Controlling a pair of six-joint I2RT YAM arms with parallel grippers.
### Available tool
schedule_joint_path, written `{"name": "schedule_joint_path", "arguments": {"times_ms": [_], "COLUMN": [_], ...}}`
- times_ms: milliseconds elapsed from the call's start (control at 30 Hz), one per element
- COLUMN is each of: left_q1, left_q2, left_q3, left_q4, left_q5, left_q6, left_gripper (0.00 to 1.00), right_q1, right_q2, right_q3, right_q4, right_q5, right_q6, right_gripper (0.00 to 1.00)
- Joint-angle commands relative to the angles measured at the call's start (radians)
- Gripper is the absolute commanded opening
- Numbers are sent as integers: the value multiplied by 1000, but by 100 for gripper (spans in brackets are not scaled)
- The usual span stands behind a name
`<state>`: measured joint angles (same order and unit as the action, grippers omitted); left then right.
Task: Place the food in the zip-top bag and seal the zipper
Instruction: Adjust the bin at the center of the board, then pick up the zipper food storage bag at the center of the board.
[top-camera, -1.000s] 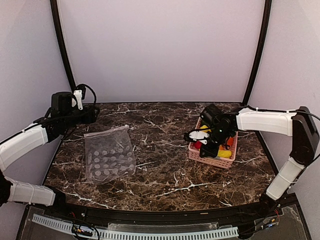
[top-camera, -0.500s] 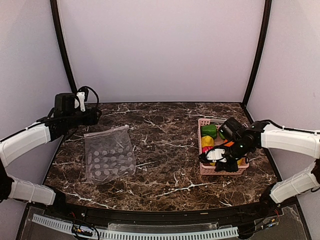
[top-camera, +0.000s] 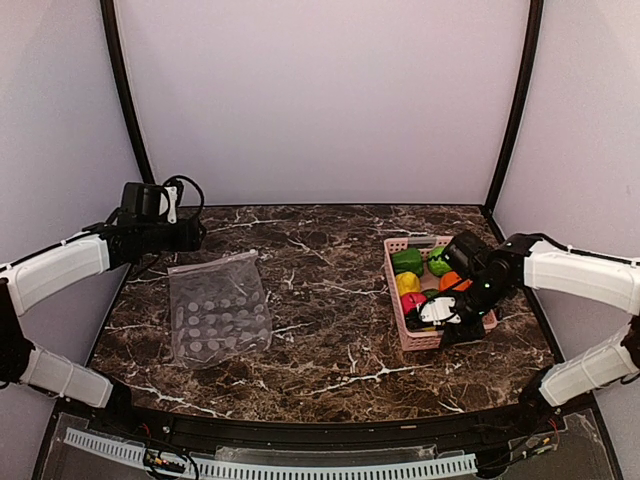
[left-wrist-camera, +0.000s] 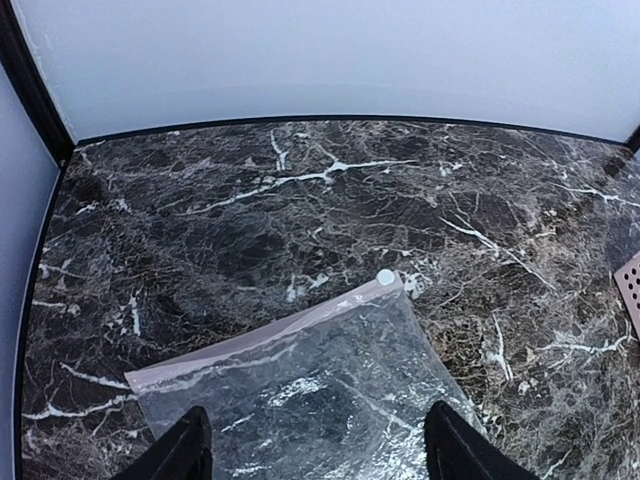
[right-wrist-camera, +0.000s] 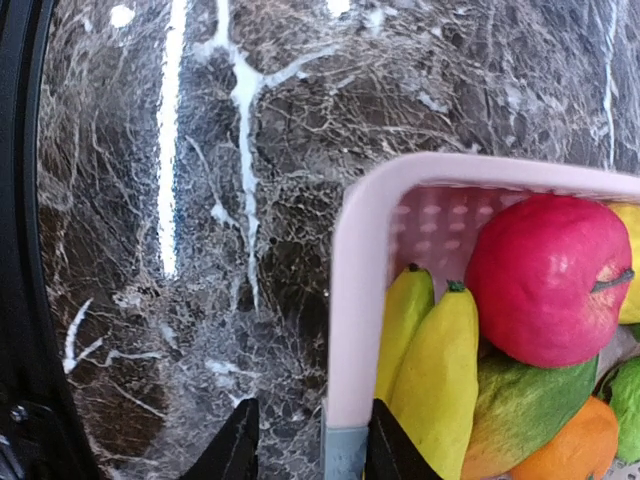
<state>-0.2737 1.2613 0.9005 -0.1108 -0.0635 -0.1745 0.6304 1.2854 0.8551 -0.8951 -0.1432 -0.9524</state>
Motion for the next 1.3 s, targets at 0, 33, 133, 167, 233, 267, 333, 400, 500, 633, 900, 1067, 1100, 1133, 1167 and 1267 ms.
{"name": "schedule_joint_path", "arguments": {"times_ms": [0,33,133,167,233,267,333,400,500,633,900,1067,1100,1133,1167,1267], "left_q1": [-7,-7,-5,2,23,35,72,102,138,185,208,215,216,216,215,202], "left_q2": [20,5,-29,-39,-42,-41,-40,-42,-49,-30,163,254,245,235,204,101], "left_q3": [98,94,44,30,-14,-48,-94,-130,-172,-222,-182,-123,-121,-122,-125,-157], "left_q4": [-278,-301,-386,-405,-416,-414,-405,-394,-372,-366,-264,-222,-211,-189,-175,-85], "left_q5": [-174,-196,-276,-279,-226,-199,-104,-38,32,115,229,261,266,268,266,249], "left_q6": [-125,-161,-211,-233,-271,-287,-337,-374,-411,-424,-410,-402,-389,-382,-365,-313], "left_gripper": [73,73,76,77,77,77,74,72,70,67,60,34,23,19,10,1], "right_q1": [-33,-39,-57,-64,-82,-89,-95,-102,-104,-104,-105,-105,-104,-105,-106,-105], "right_q2": [-3,-3,0,5,22,37,65,84,100,131,226,270,268,264,260,252], "right_q3": [156,187,275,303,365,395,455,485,487,495,535,602,595,584,573,589], "right_q4": [-153,-170,-194,-195,-188,-187,-180,-169,-124,-80,-55,-80,-65,-45,-19,16], "right_q5": [-150,-185,-287,-318,-392,-428,-498,-558,-598,-634,-723,-710,-715,-722,-726,-727], "right_q6": [36,44,80,93,132,155,201,235,274,315,359,386,399,416,442,510], "right_gripper": [42,43,48,50,51,51,51,52,52,52,53,53,53,53,53,52]}}
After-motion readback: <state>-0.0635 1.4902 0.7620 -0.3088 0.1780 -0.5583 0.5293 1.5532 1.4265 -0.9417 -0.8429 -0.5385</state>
